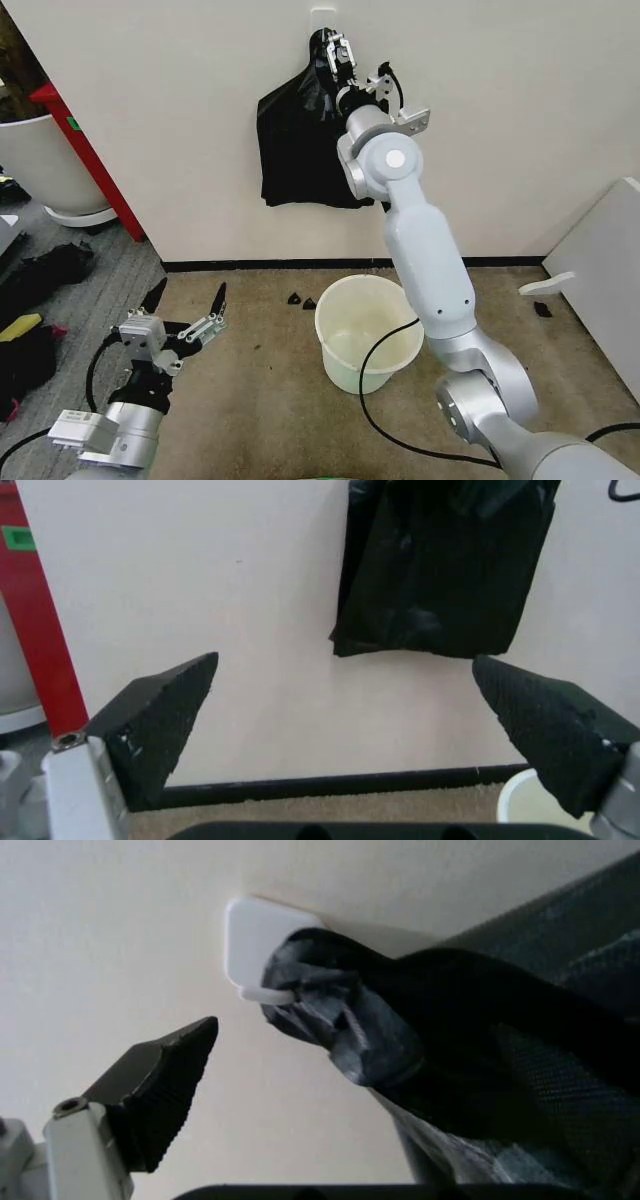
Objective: Place the garbage bag over the trash bin.
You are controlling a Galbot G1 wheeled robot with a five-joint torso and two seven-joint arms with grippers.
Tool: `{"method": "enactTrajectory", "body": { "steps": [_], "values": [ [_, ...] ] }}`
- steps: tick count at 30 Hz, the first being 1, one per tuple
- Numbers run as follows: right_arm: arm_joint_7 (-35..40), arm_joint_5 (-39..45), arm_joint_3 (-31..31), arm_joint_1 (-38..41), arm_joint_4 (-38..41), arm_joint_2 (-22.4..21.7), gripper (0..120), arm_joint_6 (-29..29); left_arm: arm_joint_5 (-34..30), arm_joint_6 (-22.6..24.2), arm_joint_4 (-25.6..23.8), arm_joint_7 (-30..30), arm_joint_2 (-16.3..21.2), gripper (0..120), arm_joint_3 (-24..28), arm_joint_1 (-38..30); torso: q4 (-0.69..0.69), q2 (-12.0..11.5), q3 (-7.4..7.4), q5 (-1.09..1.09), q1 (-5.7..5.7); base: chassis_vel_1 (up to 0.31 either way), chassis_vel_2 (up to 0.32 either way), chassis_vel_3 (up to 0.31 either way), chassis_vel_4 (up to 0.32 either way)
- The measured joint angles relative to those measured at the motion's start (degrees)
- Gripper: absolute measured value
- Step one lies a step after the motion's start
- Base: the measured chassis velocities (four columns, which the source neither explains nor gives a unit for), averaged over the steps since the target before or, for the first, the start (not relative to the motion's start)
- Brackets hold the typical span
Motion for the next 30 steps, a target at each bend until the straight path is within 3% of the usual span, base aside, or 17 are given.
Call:
{"method": "enactTrajectory", "body": {
  "steps": [3, 15, 21, 30],
  "values": [
    [-0.51, -0.44, -0.08, -0.01, -0.33, 0.08, 94, 0.03, 0.06, 0.00, 0.00, 0.03, -0.09, 100, 0.05, 0.02, 0.00, 0.00, 0.00, 0.00, 0.00, 0.000, 0.000, 0.000, 0.000],
    [-0.55, -0.31, -0.74, -0.36, 0.71, -0.04, 49, 0.17, 0.92, 0.00, 0.00, 0.37, -0.45, 100, 0.31, 0.26, 0.00, 0.00, 0.00, 0.00, 0.00, 0.000, 0.000, 0.000, 0.000],
    [-0.65, -0.42, -1.44, -0.89, 1.09, -0.36, 44, 0.19, 1.47, -0.03, 0.00, 0.58, -0.59, 100, 0.34, 0.42, 0.00, 0.00, 0.00, 0.00, 0.00, 0.000, 0.000, 0.000, 0.000],
    [-0.69, -0.34, -1.47, -1.02, 0.93, -0.43, 15, 0.36, 1.61, -0.05, 0.00, 0.79, -0.65, 100, 0.35, 0.67, 0.00, 0.00, 0.00, 0.00, 0.00, 0.000, 0.000, 0.000, 0.000]
  ]
}}
